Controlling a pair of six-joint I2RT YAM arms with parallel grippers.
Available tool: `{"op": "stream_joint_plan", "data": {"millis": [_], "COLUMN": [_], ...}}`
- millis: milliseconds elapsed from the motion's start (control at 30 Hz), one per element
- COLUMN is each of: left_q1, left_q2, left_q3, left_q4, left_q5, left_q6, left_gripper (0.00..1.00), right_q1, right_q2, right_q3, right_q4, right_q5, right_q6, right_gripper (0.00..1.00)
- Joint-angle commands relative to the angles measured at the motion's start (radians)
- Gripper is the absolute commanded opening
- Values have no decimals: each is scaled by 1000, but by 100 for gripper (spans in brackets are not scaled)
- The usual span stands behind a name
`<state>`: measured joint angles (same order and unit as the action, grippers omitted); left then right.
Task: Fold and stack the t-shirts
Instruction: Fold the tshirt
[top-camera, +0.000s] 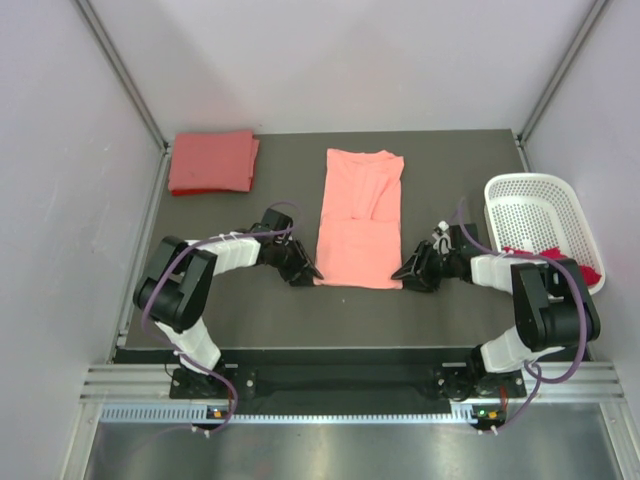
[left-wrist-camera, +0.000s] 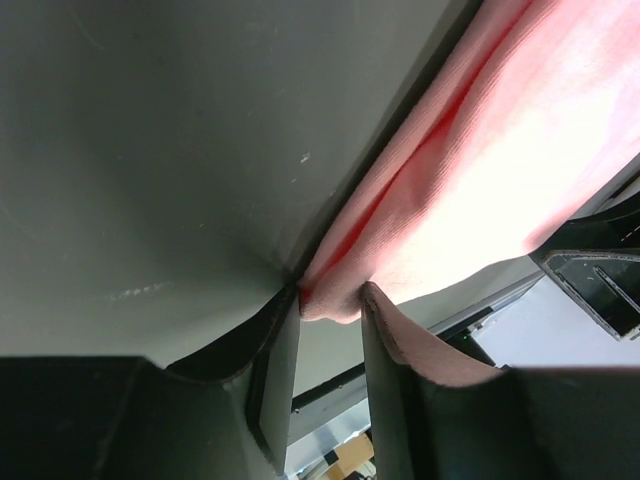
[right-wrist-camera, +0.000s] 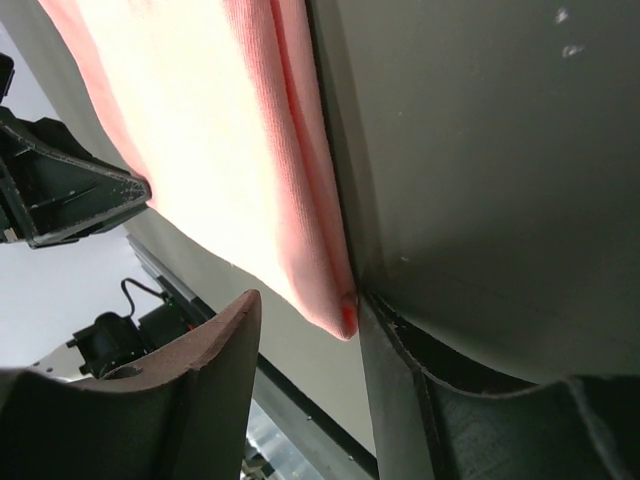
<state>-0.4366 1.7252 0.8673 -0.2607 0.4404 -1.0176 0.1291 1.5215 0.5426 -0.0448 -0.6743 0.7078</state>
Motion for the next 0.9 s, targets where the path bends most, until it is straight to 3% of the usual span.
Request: {"op": "stream_joint_plan", "data": {"millis": [0, 333, 867], "left_q1": [2, 1, 1], "left_q2": [59, 59, 65], "left_q3": [-16, -27, -7], "left_q4": [-37, -72, -97], "left_q5": [-124, -115, -143], "left_q6": [57, 96, 135], "left_gripper": [37, 49, 45], "right_q1": [14, 24, 40], "right_q2": [31, 2, 36], "right_q3": [-36, -3, -18], "right_q4": [-56, -152, -95], "right_q5": [125, 191, 162], "right_q6": [-65, -143, -91], "right_gripper": [46, 48, 46]}}
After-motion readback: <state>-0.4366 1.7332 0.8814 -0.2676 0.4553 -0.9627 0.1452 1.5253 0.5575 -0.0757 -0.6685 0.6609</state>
